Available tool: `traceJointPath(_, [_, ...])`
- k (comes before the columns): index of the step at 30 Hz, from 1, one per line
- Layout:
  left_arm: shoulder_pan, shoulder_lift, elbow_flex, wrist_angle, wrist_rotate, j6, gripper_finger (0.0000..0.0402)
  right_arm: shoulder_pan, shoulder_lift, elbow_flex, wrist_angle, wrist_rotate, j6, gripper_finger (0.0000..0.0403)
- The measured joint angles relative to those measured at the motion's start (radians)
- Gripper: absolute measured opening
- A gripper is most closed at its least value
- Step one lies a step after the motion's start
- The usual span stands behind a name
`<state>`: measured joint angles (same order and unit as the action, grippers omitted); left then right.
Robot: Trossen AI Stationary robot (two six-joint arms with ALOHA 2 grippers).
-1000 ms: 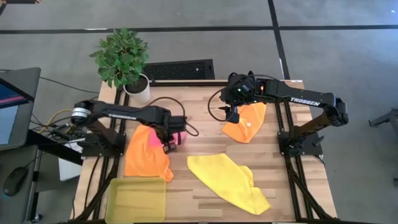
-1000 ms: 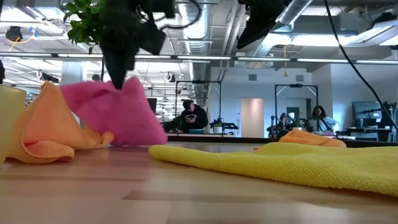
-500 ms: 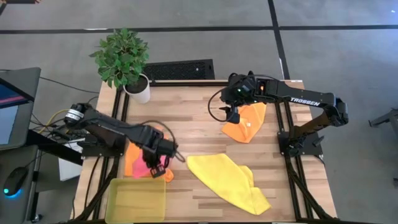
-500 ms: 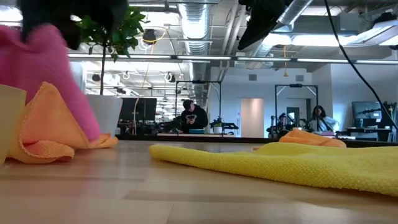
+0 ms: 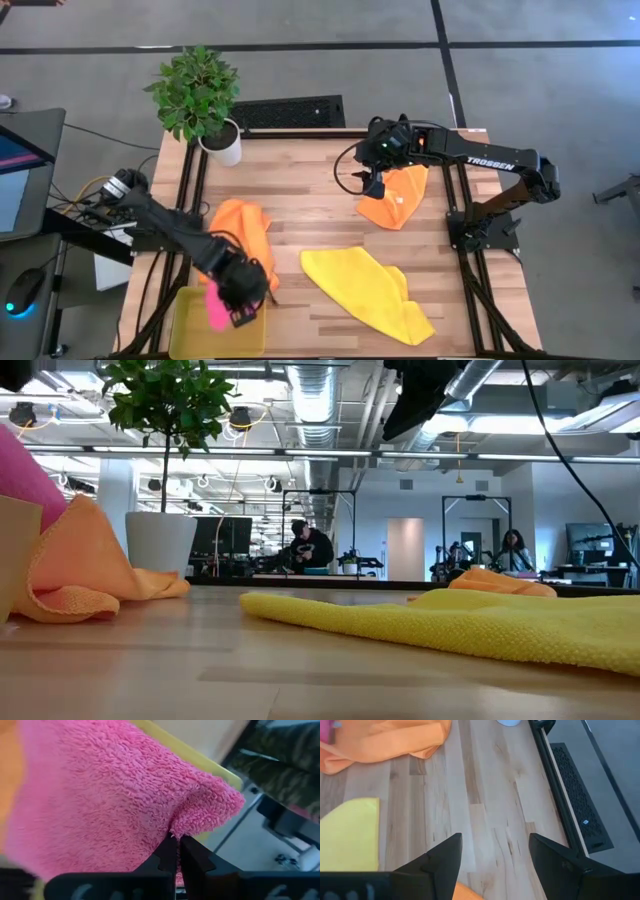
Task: Fold microfiber towels
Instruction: Put the folded pink microfiber towel into the yellow bin
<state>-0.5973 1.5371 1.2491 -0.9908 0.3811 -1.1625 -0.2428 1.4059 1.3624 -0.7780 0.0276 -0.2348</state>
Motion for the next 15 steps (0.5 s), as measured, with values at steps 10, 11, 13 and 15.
traceJointPath(10, [-0.154, 0.032, 0.000, 0.114, -0.088, -0.183, 0.0000, 0.000, 0.000, 0.000, 0.000, 0.000, -0.007, 0.0255])
traceJointPath(11, [-0.162, 0.045, 0.001, 0.124, -0.080, -0.185, 0.0000, 0.000, 0.000, 0.000, 0.000, 0.000, -0.007, 0.0255])
traceJointPath(13, [-0.181, 0.073, 0.001, 0.136, -0.071, -0.185, 0.0000, 0.000, 0.000, 0.000, 0.001, 0.000, -0.008, 0.0255])
traceJointPath(15, [-0.189, 0.092, 0.001, 0.136, -0.072, -0.185, 0.0000, 0.000, 0.000, 0.000, 0.002, 0.000, -0.008, 0.0255])
